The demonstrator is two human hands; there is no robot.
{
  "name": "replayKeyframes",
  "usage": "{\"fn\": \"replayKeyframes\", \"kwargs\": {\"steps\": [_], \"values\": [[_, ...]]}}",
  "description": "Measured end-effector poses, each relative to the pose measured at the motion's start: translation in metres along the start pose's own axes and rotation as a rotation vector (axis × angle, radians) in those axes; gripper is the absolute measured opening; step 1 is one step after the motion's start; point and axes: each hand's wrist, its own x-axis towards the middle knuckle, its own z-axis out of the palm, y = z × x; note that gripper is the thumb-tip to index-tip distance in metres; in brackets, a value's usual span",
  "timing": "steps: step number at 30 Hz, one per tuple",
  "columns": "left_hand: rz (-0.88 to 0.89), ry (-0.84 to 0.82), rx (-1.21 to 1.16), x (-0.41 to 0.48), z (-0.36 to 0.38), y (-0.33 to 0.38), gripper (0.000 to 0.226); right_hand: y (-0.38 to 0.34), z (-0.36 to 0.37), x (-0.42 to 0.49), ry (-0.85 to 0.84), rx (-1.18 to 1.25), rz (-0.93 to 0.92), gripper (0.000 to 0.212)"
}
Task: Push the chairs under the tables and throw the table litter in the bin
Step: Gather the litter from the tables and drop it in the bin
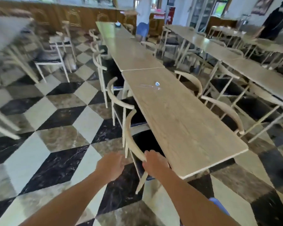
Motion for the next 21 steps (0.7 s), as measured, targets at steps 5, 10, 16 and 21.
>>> {"fn": "replayKeyframes", "kwargs": {"steps": [5, 10, 16, 21], "values": [[-0.215, 0.163, 0.063, -0.022, -0.025, -0.072, 0.036, -0.072, -0.004, 0.05, 0.066, -0.06, -0.156, 0.029], [-0.374, 0.136, 0.123, -0.015, -0.044, -0.126, 0.04, -0.124, 0.01, 0.095, 0.108, -0.027, -0.275, 0.033], [-0.413, 0.076, 0.178, 0.046, -0.065, -0.164, 0.041, -0.144, 0.008, 0.156, 0.13, 0.022, -0.343, 0.04], [-0.298, 0.114, 0.178, 0.145, -0.097, -0.159, 0.042, -0.119, -0.029, 0.237, 0.123, 0.137, -0.256, 0.027]]}}
